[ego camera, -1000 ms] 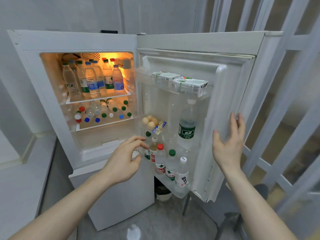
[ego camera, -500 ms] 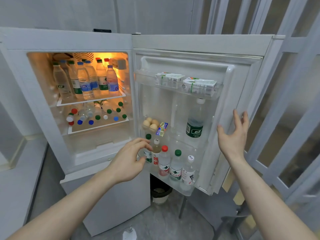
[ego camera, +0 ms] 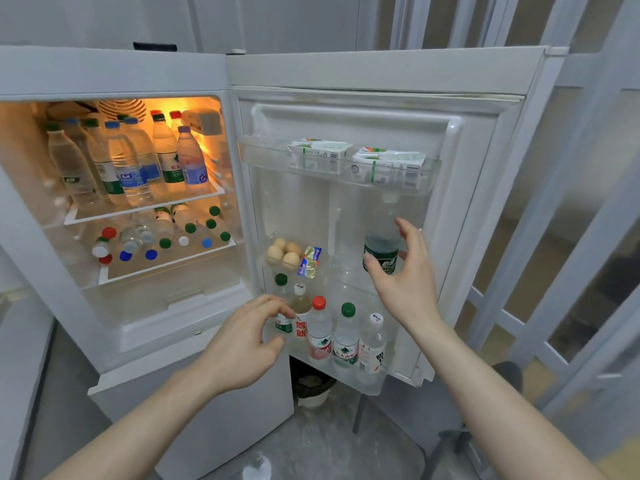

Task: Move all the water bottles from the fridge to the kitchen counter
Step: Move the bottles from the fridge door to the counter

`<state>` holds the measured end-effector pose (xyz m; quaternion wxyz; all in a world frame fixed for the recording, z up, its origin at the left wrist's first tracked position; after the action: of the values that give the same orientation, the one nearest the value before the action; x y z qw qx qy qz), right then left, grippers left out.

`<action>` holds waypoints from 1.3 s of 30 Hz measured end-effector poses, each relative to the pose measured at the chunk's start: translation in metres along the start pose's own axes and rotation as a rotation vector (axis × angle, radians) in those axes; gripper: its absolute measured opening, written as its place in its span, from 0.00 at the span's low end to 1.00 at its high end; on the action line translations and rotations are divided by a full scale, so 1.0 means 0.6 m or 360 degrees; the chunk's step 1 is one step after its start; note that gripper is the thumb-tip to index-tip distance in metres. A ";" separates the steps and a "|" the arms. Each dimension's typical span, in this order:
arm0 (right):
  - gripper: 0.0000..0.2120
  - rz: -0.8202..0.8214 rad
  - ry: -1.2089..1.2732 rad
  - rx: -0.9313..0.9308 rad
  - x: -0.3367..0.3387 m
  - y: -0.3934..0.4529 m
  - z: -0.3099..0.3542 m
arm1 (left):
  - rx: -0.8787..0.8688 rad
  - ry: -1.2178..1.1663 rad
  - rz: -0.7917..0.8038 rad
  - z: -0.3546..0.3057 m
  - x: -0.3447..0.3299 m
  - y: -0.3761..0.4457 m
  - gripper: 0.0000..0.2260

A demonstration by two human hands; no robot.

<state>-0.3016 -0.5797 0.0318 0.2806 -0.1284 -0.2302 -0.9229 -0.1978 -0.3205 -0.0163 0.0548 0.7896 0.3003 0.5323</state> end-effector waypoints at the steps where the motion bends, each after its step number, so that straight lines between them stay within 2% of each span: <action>1: 0.37 -0.0014 -0.0033 -0.0029 -0.011 0.009 -0.001 | 0.0008 -0.0022 0.0021 0.008 -0.008 0.011 0.14; 6: 0.47 -0.0017 -0.0150 -0.0150 -0.039 0.049 -0.005 | 0.0010 -0.0134 0.0101 0.026 -0.058 0.059 0.14; 8: 0.48 -0.0022 -0.0138 -0.0184 -0.043 0.066 -0.008 | 0.0020 -0.0188 0.0152 0.034 -0.082 0.075 0.14; 12: 0.41 -0.0065 -0.0110 -0.0260 -0.044 0.095 -0.029 | 0.0032 -0.0274 0.0267 0.042 -0.142 0.101 0.15; 18: 0.29 0.0006 -0.0068 -0.0142 -0.031 0.105 -0.042 | 0.0110 -0.0297 0.0375 0.023 -0.230 0.133 0.21; 22: 0.26 0.0214 0.0070 -0.0100 -0.022 0.106 -0.048 | 0.0185 -0.0220 0.0321 0.003 -0.284 0.155 0.26; 27: 0.27 0.0654 0.0262 0.0080 -0.016 0.114 -0.056 | 0.0357 -0.0139 0.0219 -0.037 -0.336 0.182 0.25; 32: 0.30 0.1009 0.0361 0.0387 -0.006 0.119 -0.063 | 0.0633 0.0020 0.0183 -0.067 -0.365 0.198 0.18; 36: 0.32 0.1129 0.0446 0.0436 0.006 0.124 -0.073 | 0.0675 0.0167 0.0038 -0.087 -0.360 0.193 0.07; 39: 0.31 0.1176 0.0508 0.0481 0.020 0.126 -0.074 | 0.0651 0.0222 -0.0086 -0.116 -0.344 0.151 0.07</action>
<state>-0.2724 -0.6629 0.0244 0.6401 -0.0153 -0.2550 -0.7246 -0.2732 -0.5205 -0.1166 -0.1133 0.7373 0.4261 0.5119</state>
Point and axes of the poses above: each hand's wrist, its own y-axis towards the middle knuckle, its own x-axis out of the back of the hand, z = x × y, the point moved 2 cm from there along y, towards the middle knuckle, and after that the axes turned 15 degrees about -x, right-handed, at the moved point
